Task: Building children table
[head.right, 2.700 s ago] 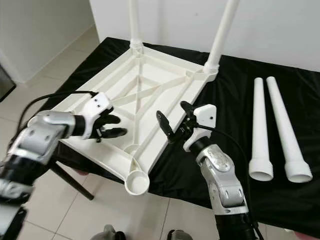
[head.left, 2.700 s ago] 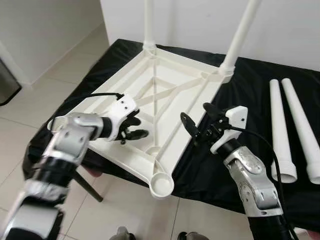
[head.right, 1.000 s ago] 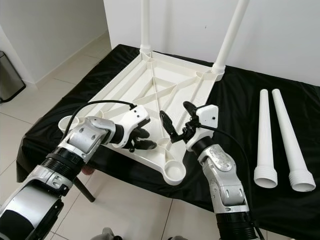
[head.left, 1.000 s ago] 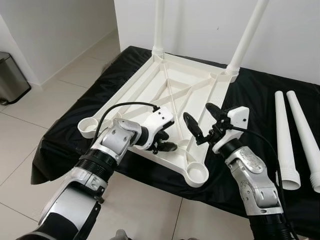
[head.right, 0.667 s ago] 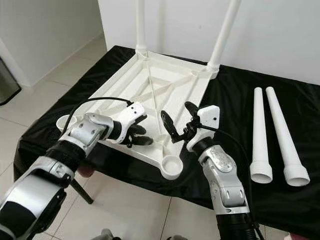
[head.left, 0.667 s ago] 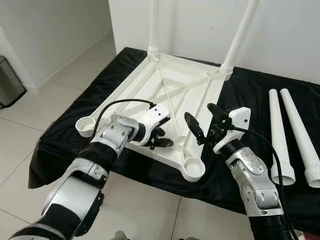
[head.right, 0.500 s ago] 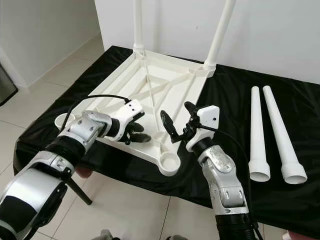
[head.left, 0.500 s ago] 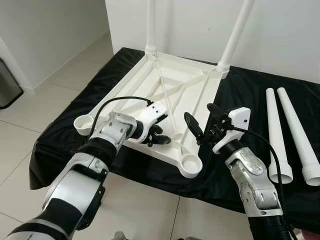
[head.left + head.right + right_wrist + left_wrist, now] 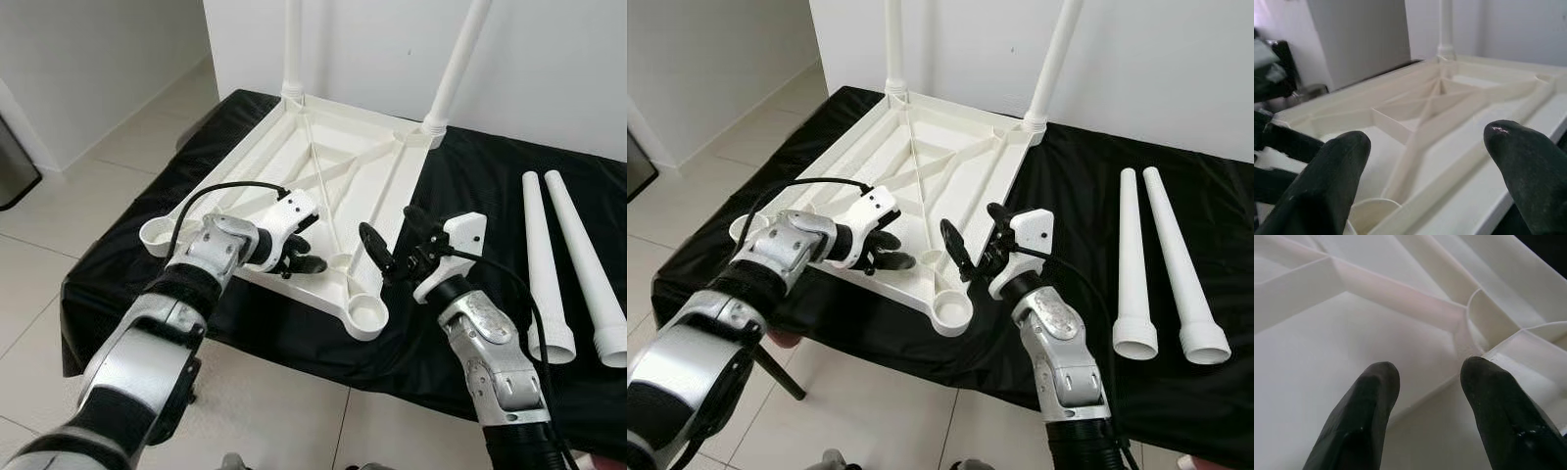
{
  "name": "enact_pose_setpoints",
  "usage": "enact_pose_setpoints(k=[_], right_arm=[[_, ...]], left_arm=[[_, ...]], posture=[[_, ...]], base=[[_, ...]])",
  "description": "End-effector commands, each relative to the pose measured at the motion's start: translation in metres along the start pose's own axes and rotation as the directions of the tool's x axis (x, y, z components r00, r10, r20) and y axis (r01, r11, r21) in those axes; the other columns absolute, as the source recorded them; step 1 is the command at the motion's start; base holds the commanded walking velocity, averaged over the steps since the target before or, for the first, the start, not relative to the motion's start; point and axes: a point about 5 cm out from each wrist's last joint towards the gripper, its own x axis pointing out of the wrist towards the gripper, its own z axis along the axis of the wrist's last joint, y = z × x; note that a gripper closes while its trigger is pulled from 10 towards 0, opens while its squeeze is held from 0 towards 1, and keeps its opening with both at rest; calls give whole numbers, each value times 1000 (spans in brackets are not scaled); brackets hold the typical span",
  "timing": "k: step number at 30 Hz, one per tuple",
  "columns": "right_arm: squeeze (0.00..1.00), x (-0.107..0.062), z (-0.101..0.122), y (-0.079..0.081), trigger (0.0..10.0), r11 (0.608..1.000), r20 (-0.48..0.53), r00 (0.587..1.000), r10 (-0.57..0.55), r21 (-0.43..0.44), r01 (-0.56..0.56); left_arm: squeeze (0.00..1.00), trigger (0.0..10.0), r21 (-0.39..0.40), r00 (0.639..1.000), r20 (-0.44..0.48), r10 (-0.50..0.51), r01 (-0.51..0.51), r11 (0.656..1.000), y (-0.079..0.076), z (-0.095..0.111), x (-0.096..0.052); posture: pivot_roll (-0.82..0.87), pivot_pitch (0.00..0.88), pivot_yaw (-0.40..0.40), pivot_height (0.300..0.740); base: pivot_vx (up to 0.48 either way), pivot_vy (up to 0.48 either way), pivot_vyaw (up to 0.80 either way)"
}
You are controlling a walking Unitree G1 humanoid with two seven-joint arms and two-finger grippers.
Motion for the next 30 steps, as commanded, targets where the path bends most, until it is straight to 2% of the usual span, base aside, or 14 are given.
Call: enact_pose_setpoints(k=[1,5,9,10,11,12,13,14,15,16,20,22,28,30], right_arm=[[0,3,-3,0,10000,1000,-23,1000,-2,-2,2],[0,20,-7,-9,10000,998,-61,998,-31,-48,28],[0,25,-7,-14,10000,997,-74,996,-55,-62,51],[0,30,-8,-17,10000,994,-88,993,-80,-77,73],[0,30,-8,-17,10000,994,-88,993,-80,-77,73],[0,33,-8,-21,10000,991,-96,990,-106,-93,98],[0,41,-7,-30,10000,982,-124,978,-167,-104,154],[0,41,-7,-30,10000,982,-124,978,-167,-104,154],[0,43,-6,-32,10000,981,-127,976,-178,-101,166],[0,47,0,-36,10000,977,-102,975,-198,-101,187],[0,51,3,-41,10000,968,-79,971,-227,-125,217],[0,54,5,-47,10000,952,-57,960,-274,-159,262],[0,54,4,-53,10000,925,-28,942,-336,-197,324],[0,53,3,-56,10000,912,-18,930,-368,-199,358]], left_arm=[[0,10000,16,1000,21,-4,3,1000,-4,6,-4],[0,10000,46,975,116,-191,187,981,-25,12,-28],[0,10000,30,970,158,-183,180,983,-25,13,-32],[0,10000,-4,975,193,-107,109,994,-17,14,-33],[0,10000,-4,975,193,-107,109,994,-17,14,-33],[0,10000,-67,977,210,-23,38,997,-10,14,-33],[0,10000,-202,962,204,179,-138,970,9,9,-32],[0,10000,-202,962,204,179,-138,970,9,9,-32],[0,10000,-223,955,193,226,-182,958,12,7,-32],[0,10000,-237,926,164,341,-299,925,17,1,-31],[0,10000,-251,896,157,416,-371,894,17,-1,-31],[0,10000,-238,860,180,478,-433,869,16,0,-31],[0,10000,-252,836,228,500,-445,859,8,3,-27],[0,10000,-266,805,266,531,-468,843,7,8,-28]], posture=[[-43,44,-2,740],[-26,41,-13,740],[-21,40,-19,740],[-21,40,-20,740],[-21,40,-20,740],[-18,38,-24,740],[-16,35,-26,740],[-16,35,-26,740],[-16,35,-26,740],[-15,29,-30,740],[-14,20,-34,740],[-10,9,-42,740],[0,0,-54,740],[4,0,-57,740]], base=[[0,0,0],[0,0,0],[0,0,0],[0,0,0],[0,0,0],[0,0,0],[0,0,0],[0,0,0],[0,0,0],[0,0,0],[0,0,0],[0,0,0],[0,0,0],[0,0,0]])
